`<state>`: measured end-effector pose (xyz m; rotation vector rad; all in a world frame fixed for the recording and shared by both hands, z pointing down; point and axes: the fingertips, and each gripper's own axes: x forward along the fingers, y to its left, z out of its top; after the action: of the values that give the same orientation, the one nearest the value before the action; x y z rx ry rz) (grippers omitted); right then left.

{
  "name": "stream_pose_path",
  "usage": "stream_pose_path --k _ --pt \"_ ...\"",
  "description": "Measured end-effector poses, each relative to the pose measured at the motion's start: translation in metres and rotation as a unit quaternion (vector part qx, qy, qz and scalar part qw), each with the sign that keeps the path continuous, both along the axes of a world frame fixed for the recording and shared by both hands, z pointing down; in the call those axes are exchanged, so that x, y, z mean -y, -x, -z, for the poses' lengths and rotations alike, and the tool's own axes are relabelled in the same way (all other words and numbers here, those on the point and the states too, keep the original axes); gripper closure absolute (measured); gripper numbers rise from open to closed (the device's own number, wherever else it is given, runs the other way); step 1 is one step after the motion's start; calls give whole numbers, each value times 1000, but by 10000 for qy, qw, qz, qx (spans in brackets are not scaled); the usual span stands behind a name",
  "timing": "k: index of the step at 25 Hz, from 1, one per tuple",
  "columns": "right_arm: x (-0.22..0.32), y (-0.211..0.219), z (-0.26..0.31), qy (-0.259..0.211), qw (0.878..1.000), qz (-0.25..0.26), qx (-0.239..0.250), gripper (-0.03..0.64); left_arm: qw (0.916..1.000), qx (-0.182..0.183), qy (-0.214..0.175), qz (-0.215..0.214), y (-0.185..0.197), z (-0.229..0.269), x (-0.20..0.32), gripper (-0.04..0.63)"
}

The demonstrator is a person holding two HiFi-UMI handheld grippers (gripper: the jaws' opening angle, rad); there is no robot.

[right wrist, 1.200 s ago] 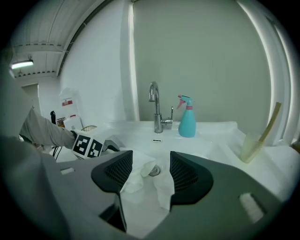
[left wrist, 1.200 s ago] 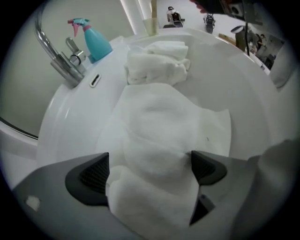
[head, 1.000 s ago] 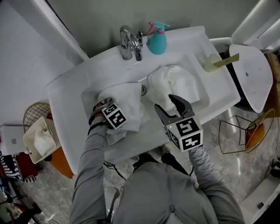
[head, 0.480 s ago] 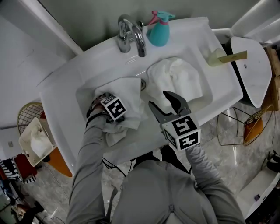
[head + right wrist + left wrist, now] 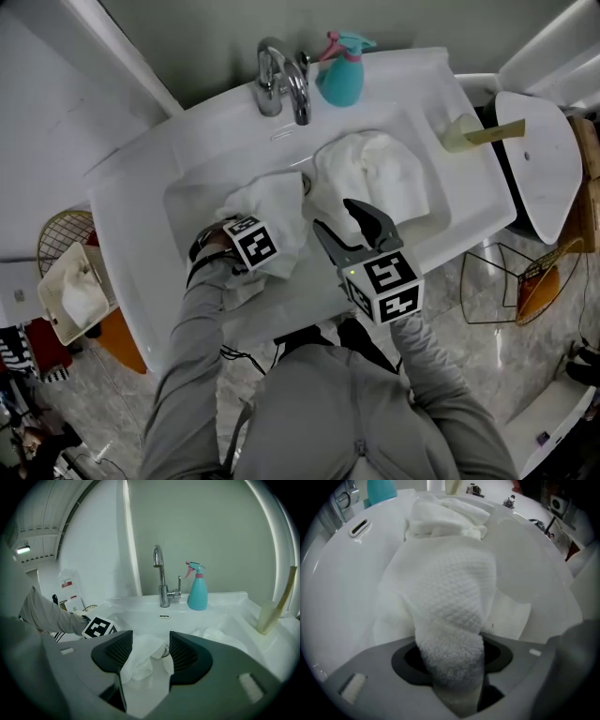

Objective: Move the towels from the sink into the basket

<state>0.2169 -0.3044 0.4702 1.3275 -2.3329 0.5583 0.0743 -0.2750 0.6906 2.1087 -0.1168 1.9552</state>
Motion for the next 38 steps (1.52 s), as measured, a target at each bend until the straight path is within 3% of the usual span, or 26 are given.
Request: stream_pose_path --k 5,10,15,19,22,25,29,34,38 --pt "-5 -1 6 -109 9998 129 79 387 9979 -305 -361 444 -1 12 -5 338" --pt "-13 -6 9 -186 9994 276 115 388 9891 -609 -973 920 -1 39 0 348" --pt "-23 -10 18 -309 9980 528 168 388 9681 -912 -1647 1655 4 82 9 348" --pt "-29 -15 26 -372 9965 668 345 388 9448 -1003 -2273 2134 8 114 7 348" --pt "-31 -16 35 -460 9946 819 439 388 9205 -1180 -2737 2527 6 141 1 350" --pt "-37 -12 47 -584 9914 1046 524 387 8896 -1385 -3157 2995 10 170 -10 348" --pt "-49 -6 67 -783 9858 1312 693 388 8430 -1647 -3674 3567 21 208 -32 348" --pt "-65 21 80 -973 9747 1873 741 388 7781 -1754 -4360 4168 50 251 -73 348" --pt "-88 55 88 -1044 9636 2326 806 388 7346 -1764 -4797 4463 78 282 -111 348"
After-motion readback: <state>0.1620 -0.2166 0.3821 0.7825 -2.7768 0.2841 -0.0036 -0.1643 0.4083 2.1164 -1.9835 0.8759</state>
